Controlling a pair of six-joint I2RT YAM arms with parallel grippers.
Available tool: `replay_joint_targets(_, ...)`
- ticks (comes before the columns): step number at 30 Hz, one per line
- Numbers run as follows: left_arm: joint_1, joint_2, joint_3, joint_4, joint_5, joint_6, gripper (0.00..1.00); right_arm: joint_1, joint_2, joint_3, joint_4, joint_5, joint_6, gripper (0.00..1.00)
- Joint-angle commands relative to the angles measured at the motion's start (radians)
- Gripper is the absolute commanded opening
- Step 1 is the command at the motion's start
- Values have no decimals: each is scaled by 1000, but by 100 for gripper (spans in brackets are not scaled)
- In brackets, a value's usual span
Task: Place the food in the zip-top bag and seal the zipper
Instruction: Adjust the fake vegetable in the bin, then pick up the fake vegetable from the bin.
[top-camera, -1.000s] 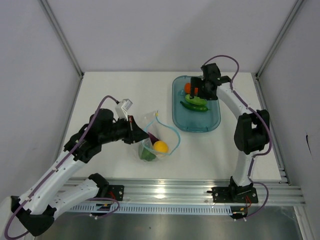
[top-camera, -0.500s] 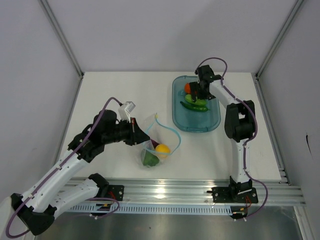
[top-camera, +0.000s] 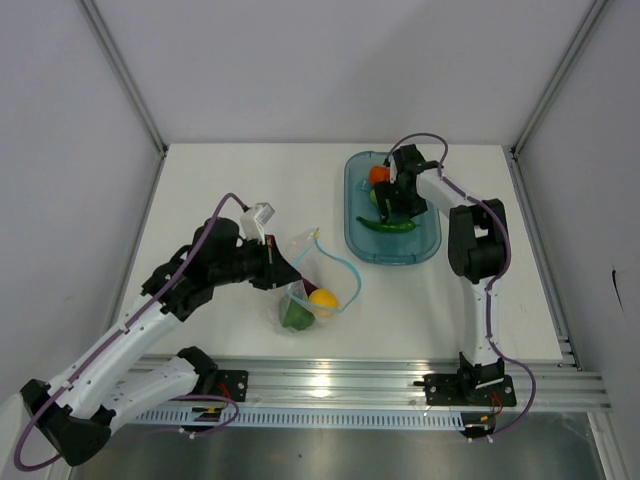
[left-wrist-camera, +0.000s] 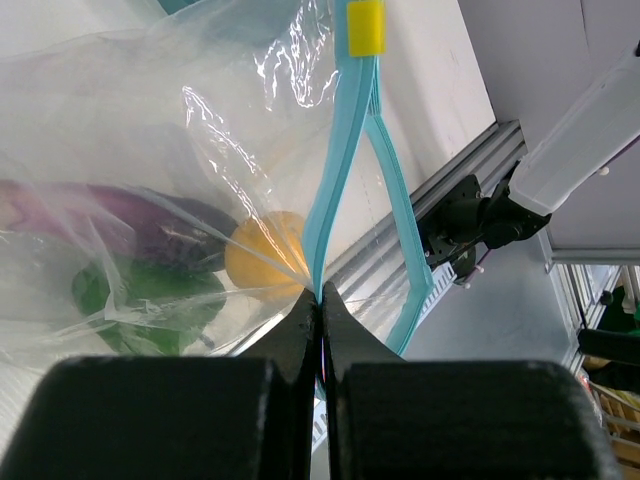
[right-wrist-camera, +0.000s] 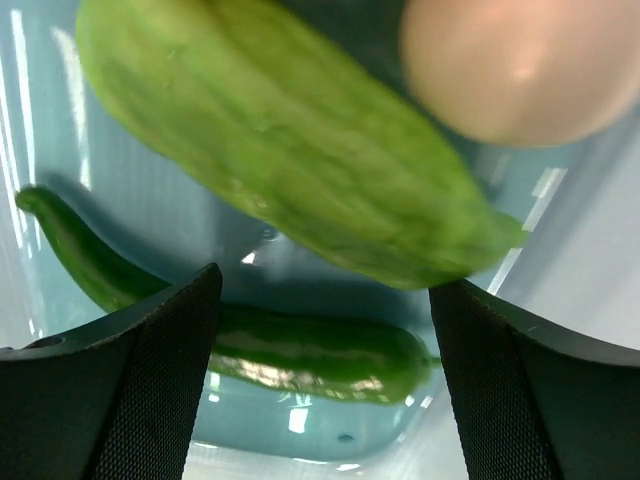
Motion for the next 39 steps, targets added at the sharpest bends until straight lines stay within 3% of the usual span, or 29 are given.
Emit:
replay_joint_targets(1, -4, -14, 38, 12, 0, 6, 1, -5, -26, -37, 18, -87, 19, 85)
replay_joint_targets(7, -4, -28, 41, 7, -3, -6, 1, -7, -118, -132, 73, -128, 48, 86)
replay_joint_targets(14, -3, -30, 40, 9, 0, -17, 1, -14, -186, -124, 12, -223, 106, 87)
replay_joint_targets(18, -4, -33, 40, 3, 8, -17, 1, -14, -235, -169, 38, -205, 137, 88)
replay_joint_targets(22, -3, -45, 34, 0, 3, -15, 1, -13, -229, -129, -14, -110, 290, 88)
replay_joint_targets(23, -4, -47, 31, -2, 0, -15, 0, -14, -230, -127, -25, -101, 312, 89)
replay_joint_targets(24, -4, -45, 29, -2, 3, -15, 1, -13, -233, -126, -25, -96, 325, 99)
replay_joint_targets(25, -3, -44, 29, 0, 3, -15, 1, -11, -233, -112, -28, -92, 333, 99)
replay_joint_targets(32, -3, -42, 28, 7, 5, -6, 1, 16, -203, -8, -9, 30, 208, 99)
replay_joint_targets(39, -1, -20, 41, 0, 12, 11, 1, 21, -52, 189, -86, 128, 74, 96)
